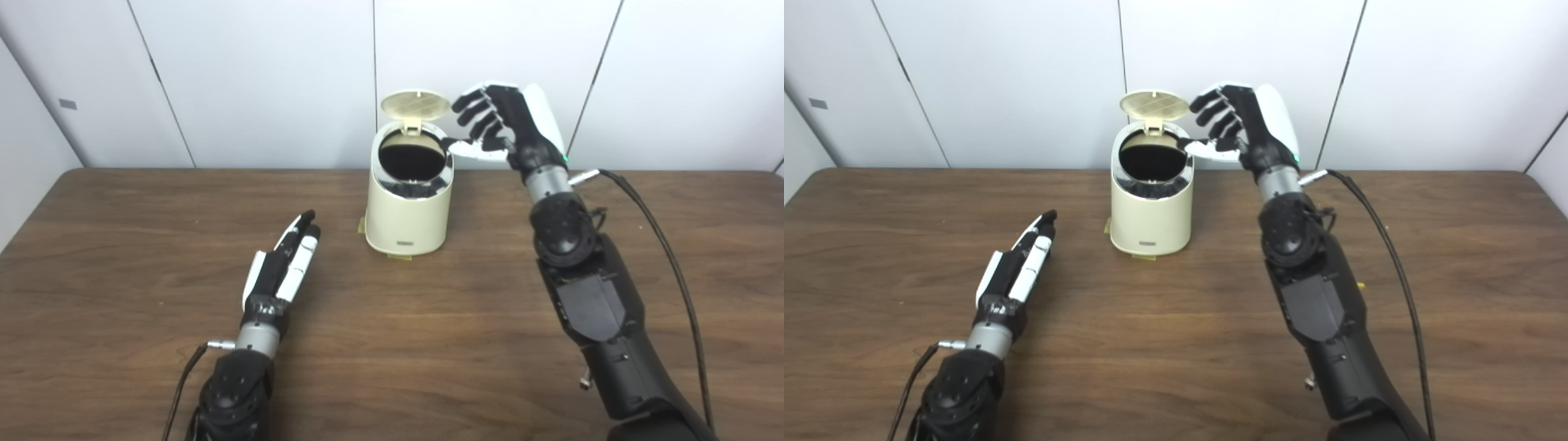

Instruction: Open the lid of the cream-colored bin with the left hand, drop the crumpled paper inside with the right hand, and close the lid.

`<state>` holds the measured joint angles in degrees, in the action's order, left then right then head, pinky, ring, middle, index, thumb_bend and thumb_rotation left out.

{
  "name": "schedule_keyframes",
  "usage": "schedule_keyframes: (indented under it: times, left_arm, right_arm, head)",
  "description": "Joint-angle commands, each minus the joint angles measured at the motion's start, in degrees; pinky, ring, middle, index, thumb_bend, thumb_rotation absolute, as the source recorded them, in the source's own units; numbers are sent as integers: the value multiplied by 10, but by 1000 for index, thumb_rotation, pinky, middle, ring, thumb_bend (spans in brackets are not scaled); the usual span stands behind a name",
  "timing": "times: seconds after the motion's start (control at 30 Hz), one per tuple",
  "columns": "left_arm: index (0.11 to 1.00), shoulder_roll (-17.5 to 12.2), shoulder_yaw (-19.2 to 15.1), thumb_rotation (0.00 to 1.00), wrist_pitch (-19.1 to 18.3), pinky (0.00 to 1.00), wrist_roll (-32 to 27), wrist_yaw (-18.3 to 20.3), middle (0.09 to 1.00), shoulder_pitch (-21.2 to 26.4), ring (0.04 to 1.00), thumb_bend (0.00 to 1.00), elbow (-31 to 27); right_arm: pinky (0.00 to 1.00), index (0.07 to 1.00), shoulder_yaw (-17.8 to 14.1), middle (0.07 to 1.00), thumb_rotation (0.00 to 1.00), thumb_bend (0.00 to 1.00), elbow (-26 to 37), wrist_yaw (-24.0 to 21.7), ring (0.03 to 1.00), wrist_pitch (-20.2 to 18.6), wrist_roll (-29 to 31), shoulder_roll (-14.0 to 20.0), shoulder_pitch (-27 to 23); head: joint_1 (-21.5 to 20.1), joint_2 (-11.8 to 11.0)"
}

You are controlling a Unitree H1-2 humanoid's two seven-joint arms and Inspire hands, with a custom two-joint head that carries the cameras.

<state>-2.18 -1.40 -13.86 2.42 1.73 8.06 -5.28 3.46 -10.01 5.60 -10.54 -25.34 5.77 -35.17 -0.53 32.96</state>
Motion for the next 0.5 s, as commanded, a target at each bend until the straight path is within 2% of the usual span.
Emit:
schedule_keyframes:
  times: [0.0,0.2,0.47]
  left_arm:
    - [974,0,-5,825,14,1000,-11,-5,993,34,1000,503,1]
    - [986,1,-5,807,16,1000,-11,0,989,49,1000,488,8]
    - [982,-1,-2,840,16,1000,-11,0,999,59,1000,489,14]
  right_arm:
    - [326,529,-19,502,0,497,33,1,398,-17,18,9,-9]
    - [393,500,-30,490,0,504,42,-1,408,-36,32,15,11]
    - [365,526,-44,493,0,500,40,4,398,-50,61,9,12]
  head:
    - [-1,0]
    - [-1,-3]
    - [2,-5]
